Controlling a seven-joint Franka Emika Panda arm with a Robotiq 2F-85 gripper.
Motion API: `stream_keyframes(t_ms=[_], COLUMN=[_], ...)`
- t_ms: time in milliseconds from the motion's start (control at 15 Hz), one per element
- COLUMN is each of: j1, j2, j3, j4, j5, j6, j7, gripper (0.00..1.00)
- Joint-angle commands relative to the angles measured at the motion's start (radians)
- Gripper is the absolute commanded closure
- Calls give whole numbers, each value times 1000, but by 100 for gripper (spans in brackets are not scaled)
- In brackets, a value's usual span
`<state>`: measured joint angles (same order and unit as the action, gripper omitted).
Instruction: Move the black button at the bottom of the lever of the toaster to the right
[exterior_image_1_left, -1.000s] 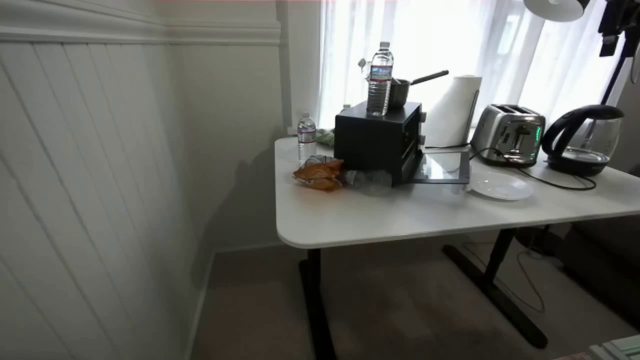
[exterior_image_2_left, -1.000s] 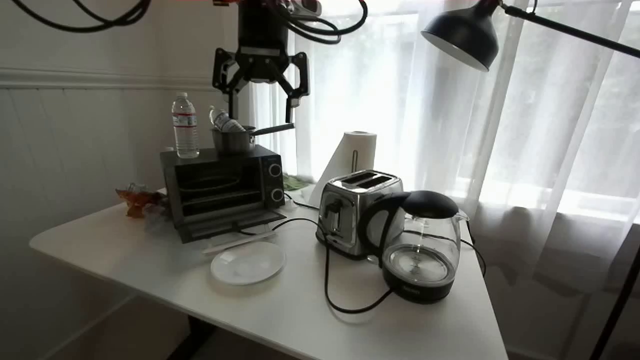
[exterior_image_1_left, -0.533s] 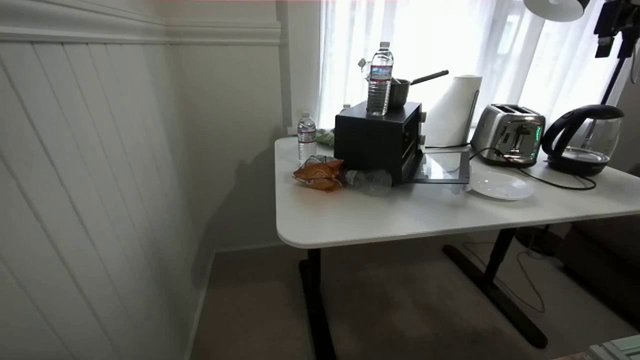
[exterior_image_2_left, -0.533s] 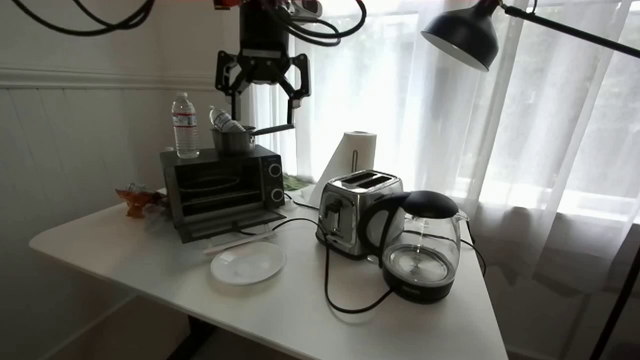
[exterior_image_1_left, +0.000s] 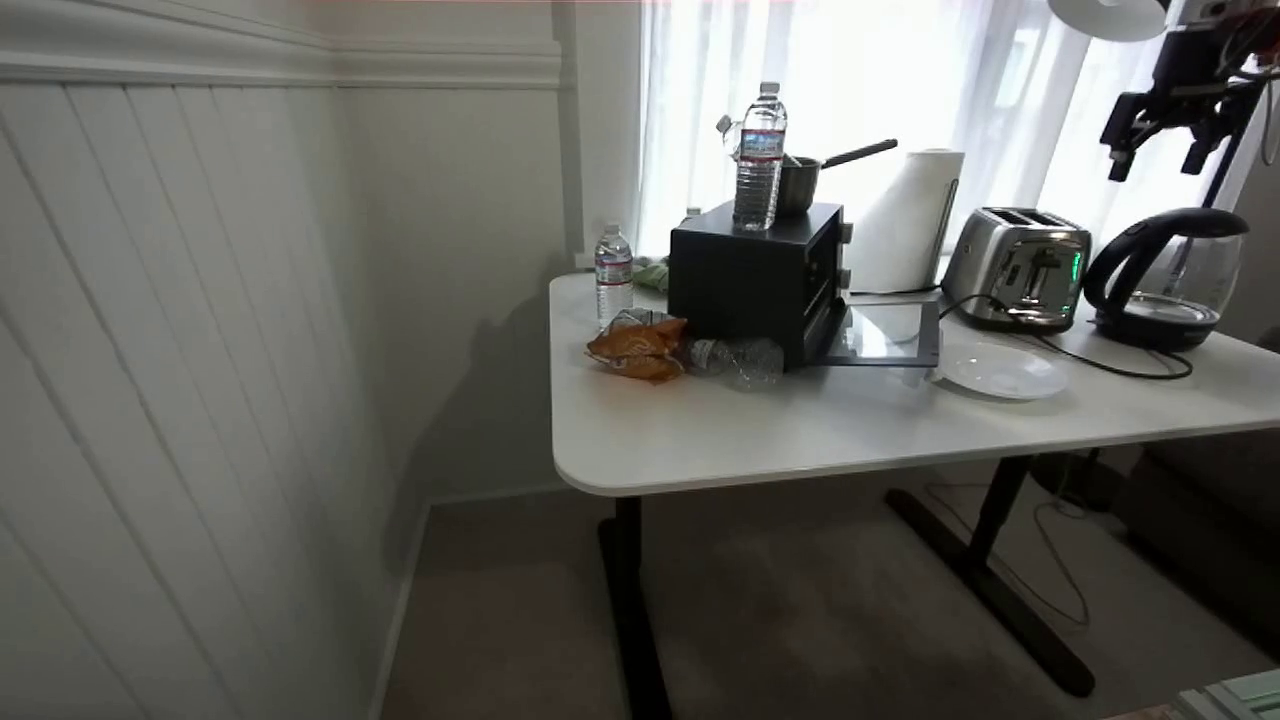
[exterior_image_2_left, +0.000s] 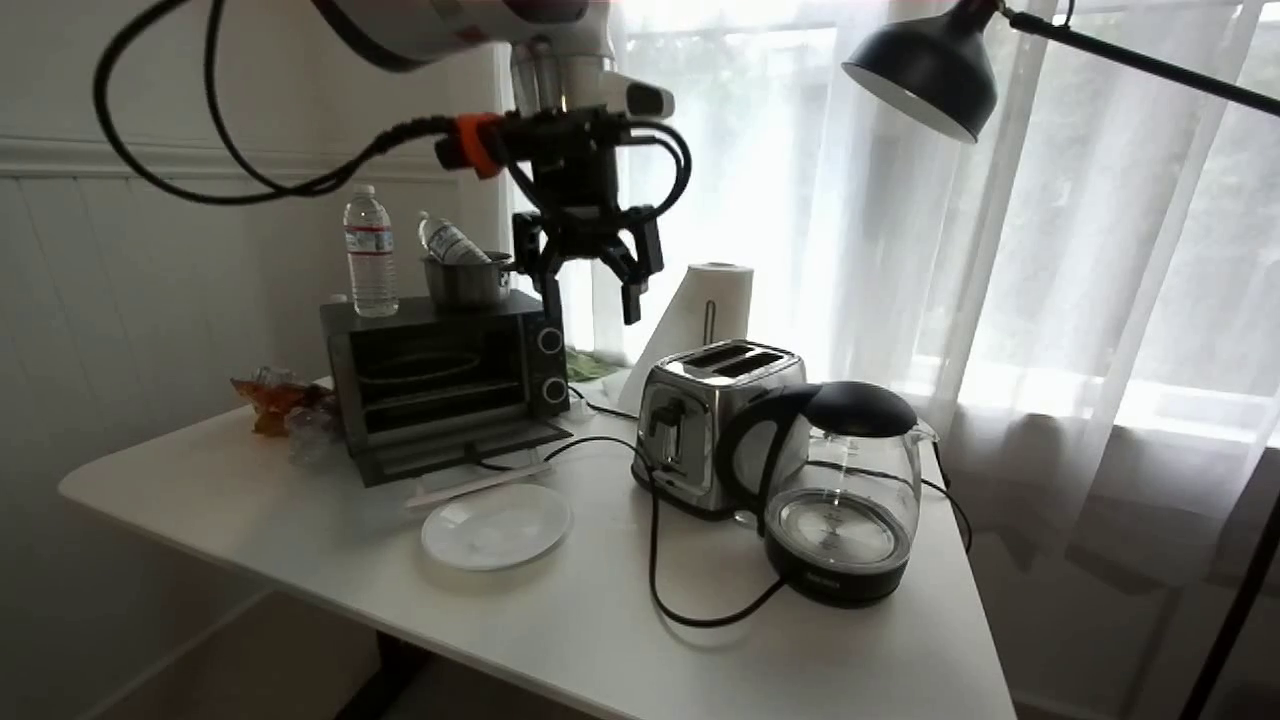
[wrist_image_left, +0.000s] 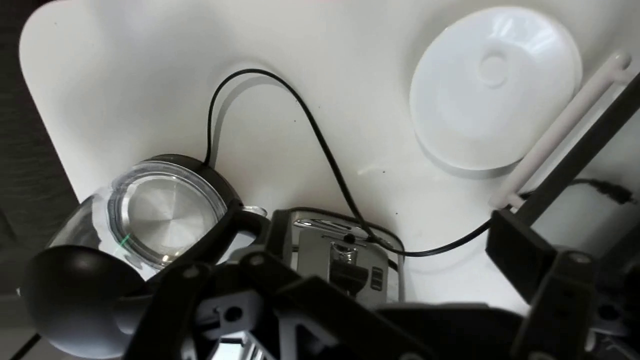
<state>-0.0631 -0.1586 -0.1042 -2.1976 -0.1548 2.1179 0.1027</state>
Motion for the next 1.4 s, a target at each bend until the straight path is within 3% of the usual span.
stream_keyframes(t_ms=[0, 267, 600, 867, 1333], j1=[-41, -53, -22, 4, 22], j2=[71, 178, 304, 387, 388], j3=[15, 4, -38, -78, -97], j4=[-66, -103, -105, -87, -91], j5=[-55, -178, -306, -313, -283], j6=[179, 374, 542, 634, 626], j7=[211, 418, 566, 553, 528], gripper=[0, 0, 0, 0, 0])
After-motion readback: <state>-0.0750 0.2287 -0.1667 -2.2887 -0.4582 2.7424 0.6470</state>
